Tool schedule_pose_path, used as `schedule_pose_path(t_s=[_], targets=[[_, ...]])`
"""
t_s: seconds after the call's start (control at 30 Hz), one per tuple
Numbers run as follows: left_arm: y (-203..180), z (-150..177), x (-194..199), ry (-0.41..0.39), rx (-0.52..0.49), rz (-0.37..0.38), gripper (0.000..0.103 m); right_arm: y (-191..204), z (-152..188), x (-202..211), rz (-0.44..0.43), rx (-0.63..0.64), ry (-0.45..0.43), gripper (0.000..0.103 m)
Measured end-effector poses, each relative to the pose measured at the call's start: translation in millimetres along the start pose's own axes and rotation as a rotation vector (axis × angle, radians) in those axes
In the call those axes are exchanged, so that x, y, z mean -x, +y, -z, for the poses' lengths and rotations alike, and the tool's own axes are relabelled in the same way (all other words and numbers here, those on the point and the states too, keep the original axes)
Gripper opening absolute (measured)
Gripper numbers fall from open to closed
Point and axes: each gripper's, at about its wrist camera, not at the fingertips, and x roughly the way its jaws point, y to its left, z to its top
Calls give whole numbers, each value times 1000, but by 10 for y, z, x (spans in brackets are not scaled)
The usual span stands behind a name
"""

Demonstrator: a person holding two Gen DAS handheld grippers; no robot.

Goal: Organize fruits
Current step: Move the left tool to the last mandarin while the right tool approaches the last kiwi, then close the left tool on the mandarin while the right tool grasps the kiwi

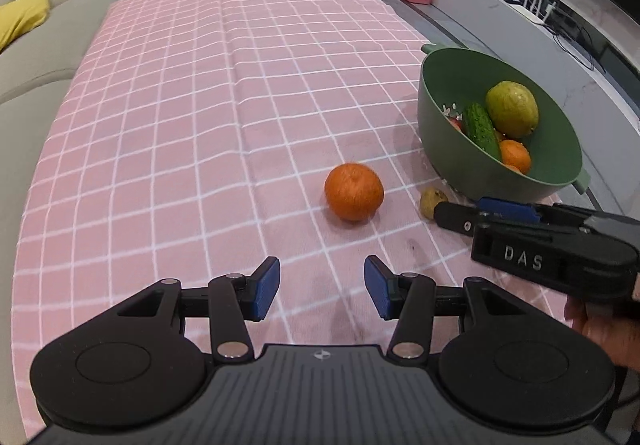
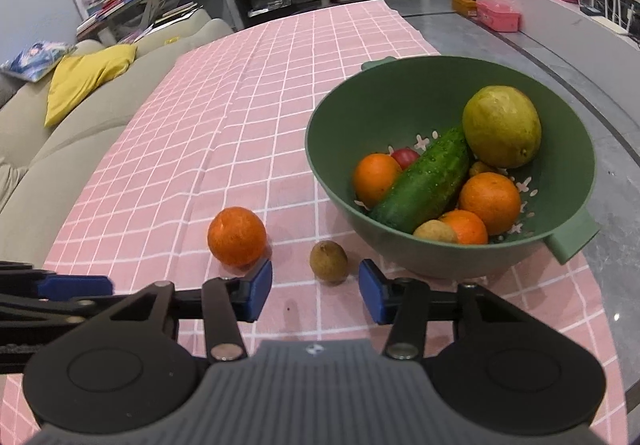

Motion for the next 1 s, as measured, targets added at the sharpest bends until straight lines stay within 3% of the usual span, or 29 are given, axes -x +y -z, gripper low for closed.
schedule_pose_path(t_s=[0.63,1.0], targets=[[-57,-323,-537,32,-112,50,58,-62,-37,-341,38,-90,43,34],[-12,-443,-662,16,-129,132,57,-127,-54,-384,36,-131,48,27]])
